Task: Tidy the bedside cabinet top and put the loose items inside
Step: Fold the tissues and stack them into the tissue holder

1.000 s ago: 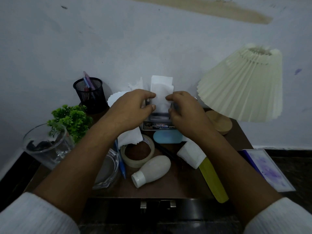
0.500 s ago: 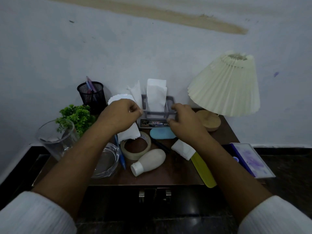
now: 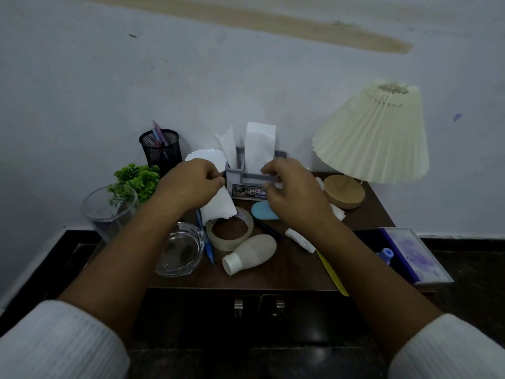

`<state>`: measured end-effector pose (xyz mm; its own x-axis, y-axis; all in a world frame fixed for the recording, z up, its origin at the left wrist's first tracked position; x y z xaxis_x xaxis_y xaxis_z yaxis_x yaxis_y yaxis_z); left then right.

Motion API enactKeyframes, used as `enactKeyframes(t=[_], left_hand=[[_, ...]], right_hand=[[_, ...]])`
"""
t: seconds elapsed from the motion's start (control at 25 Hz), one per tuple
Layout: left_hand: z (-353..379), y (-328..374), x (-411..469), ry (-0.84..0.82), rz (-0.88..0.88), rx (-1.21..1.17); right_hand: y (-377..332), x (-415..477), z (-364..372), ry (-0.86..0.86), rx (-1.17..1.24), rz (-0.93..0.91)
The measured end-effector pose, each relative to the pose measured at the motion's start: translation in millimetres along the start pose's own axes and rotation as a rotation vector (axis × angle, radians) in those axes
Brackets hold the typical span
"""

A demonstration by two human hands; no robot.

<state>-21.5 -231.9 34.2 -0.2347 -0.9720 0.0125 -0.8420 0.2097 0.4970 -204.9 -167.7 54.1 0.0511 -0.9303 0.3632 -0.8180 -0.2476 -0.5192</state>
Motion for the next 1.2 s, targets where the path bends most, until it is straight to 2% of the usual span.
enactKeyframes(t=[0.08,0.2,0.4,0.48,0.56,0.64,0.72,0.84,0.92,1.04,1.12,1.2], left_hand=[[0.9,-11.3,-0.5,-0.018,-0.050,0.124],[10.8,-20.9,-4.1,-0.092,-0.076,0.201],[5.5,-21.7,-5.6,-0.078,-0.044,0.162],[0.0,-18.7,-6.8,-0.059,-0.018,0.126],[-9.5,-6.2,-10.9,-0.005,0.071,0.032],[-18.1,13.6,-18.3,0.009,0.192,-0.186],[-20.1,24.4,-23.3,-0.034,0.229,-0.400],[-25.7,24.5,-22.3,0.016,0.212,-0.466],[-27.4,26.6,-23.8,0.035,0.192,-0.628],[-27.4,29.2,-25.7,0.085,0.154,-0.848],[-25.1,27.6,-24.0,0.107,0.134,-0.904],[-18.9,32.7,-23.8,0.049,0.148,-0.915]], right_hand=[[-12.7,-3.6,30.3,-0.176,0.049,-0.042],[-20.8,-13.4,73.7,-0.422,-0.043,-0.114],[-29.8,-19.8,104.4,-0.575,-0.237,-0.227],[-33.9,-15.1,99.9,-0.527,-0.201,-0.236],[-36.3,-4.3,78.9,-0.385,-0.061,-0.191],[-32.3,5.8,47.2,-0.198,0.157,-0.103],[-23.8,10.9,17.9,-0.039,0.381,-0.008],[-8.2,10.9,-6.0,0.098,0.735,0.103],[-0.1,7.3,-6.8,0.104,0.890,0.191],[-1.9,2.5,7.8,-0.031,0.988,0.275],[-3.6,0.9,8.9,-0.062,0.998,0.269],[-0.3,-0.3,1.3,-0.017,1.007,0.290]])
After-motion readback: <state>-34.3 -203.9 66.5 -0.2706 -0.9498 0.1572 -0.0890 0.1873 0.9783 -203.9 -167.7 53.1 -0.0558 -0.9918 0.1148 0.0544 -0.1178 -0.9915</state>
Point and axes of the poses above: each hand's wrist, its own x-axis towards the middle knuckle, its own z-axis out of the palm, y = z × x, the point moved 10 cm from there along x, towards the middle knuckle, and after that the axes turned 3 degrees about -y, right-handed, at the moved point
